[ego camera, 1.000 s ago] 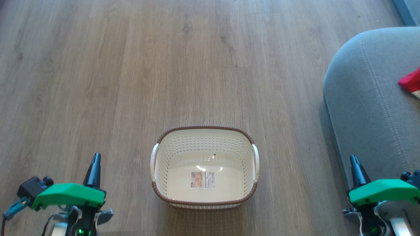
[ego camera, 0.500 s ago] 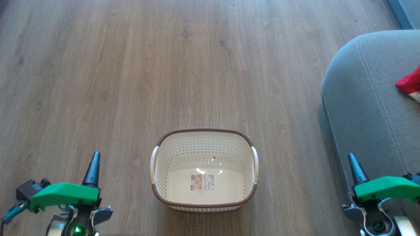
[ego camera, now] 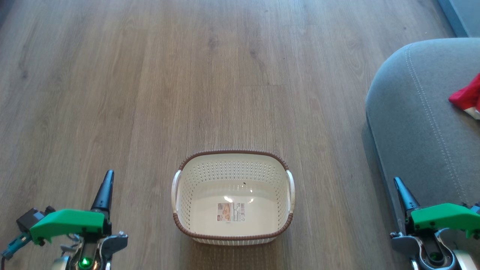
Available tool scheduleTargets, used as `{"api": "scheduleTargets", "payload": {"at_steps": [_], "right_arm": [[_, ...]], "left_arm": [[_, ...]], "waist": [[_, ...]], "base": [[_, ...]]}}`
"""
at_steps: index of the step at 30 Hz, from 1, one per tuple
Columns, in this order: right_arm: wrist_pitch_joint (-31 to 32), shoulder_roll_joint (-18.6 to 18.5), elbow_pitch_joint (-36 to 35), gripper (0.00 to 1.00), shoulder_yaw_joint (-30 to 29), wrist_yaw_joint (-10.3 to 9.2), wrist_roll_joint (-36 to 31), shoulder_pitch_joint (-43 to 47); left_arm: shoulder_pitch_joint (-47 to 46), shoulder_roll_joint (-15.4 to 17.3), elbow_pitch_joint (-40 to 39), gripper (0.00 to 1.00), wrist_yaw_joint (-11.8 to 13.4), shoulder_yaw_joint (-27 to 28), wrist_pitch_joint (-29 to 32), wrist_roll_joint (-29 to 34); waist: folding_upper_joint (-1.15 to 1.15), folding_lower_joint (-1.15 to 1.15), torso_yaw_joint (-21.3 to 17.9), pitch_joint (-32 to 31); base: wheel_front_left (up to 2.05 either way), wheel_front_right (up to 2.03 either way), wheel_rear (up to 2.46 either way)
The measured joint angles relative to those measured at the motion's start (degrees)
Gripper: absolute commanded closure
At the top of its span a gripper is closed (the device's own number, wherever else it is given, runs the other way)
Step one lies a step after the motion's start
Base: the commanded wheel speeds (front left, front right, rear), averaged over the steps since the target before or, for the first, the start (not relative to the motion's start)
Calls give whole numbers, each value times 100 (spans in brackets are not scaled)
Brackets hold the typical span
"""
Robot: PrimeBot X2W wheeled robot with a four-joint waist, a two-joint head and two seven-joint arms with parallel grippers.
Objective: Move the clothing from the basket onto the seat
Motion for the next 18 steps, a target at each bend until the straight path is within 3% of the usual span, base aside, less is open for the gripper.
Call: {"api": "scheduleTargets", "payload": {"at_steps": [18], "right_arm": [[318, 64, 48, 100, -125, 0, 1316, -62]], "left_arm": [[0, -122, -125, 100, -52, 189, 302, -1055]], "waist": [[0, 0, -24, -118]], "base": [[0, 0, 0]]}}
